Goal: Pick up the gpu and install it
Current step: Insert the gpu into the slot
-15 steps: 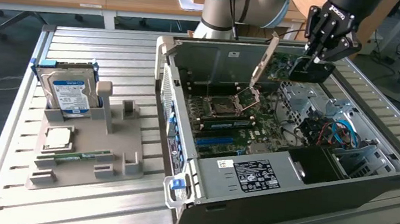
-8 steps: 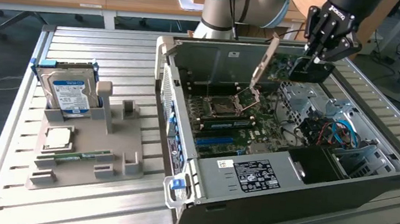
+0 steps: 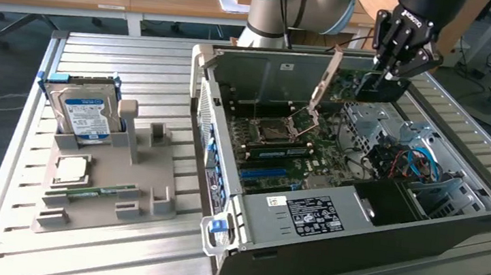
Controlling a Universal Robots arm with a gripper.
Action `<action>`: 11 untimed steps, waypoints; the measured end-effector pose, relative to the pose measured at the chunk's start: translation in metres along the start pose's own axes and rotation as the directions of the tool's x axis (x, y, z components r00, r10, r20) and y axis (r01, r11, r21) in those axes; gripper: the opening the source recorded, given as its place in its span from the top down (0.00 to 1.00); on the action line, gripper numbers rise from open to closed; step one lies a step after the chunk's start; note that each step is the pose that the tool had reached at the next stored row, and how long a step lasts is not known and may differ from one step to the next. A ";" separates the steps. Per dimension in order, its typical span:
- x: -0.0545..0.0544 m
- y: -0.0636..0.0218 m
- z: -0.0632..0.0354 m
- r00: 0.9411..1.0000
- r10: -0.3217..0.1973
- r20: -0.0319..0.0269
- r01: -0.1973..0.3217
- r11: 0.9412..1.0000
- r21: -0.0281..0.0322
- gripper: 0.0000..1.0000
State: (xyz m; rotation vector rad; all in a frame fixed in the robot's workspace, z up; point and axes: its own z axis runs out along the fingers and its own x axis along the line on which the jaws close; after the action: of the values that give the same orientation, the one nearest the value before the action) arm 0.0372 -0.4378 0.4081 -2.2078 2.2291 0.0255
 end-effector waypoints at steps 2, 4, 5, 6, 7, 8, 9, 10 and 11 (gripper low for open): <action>0.000 0.0016 0.0004 1.000 0.000 -0.001 0.000 1.000 0.000 0.73; 0.000 0.0050 0.0013 1.000 0.000 -0.001 0.000 1.000 0.000 0.73; -0.001 0.0070 0.0017 1.000 0.001 -0.001 -0.001 1.000 0.000 0.73; -0.001 0.0087 0.0020 1.000 0.001 -0.001 -0.001 1.000 0.000 0.73; -0.001 0.0095 0.0021 1.000 0.001 -0.001 -0.001 1.000 0.000 0.73; -0.001 0.0100 0.0021 1.000 0.001 -0.001 -0.001 1.000 0.000 0.73; -0.001 0.0105 0.0022 1.000 0.001 -0.001 -0.001 1.000 0.000 0.73; -0.001 0.0107 0.0022 1.000 0.001 -0.001 -0.001 1.000 0.000 0.73; -0.001 0.0109 0.0023 1.000 0.001 -0.001 -0.001 1.000 0.000 0.73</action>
State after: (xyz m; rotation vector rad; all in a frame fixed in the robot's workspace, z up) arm 0.0263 -0.4367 0.4059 -2.2070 2.2306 0.0245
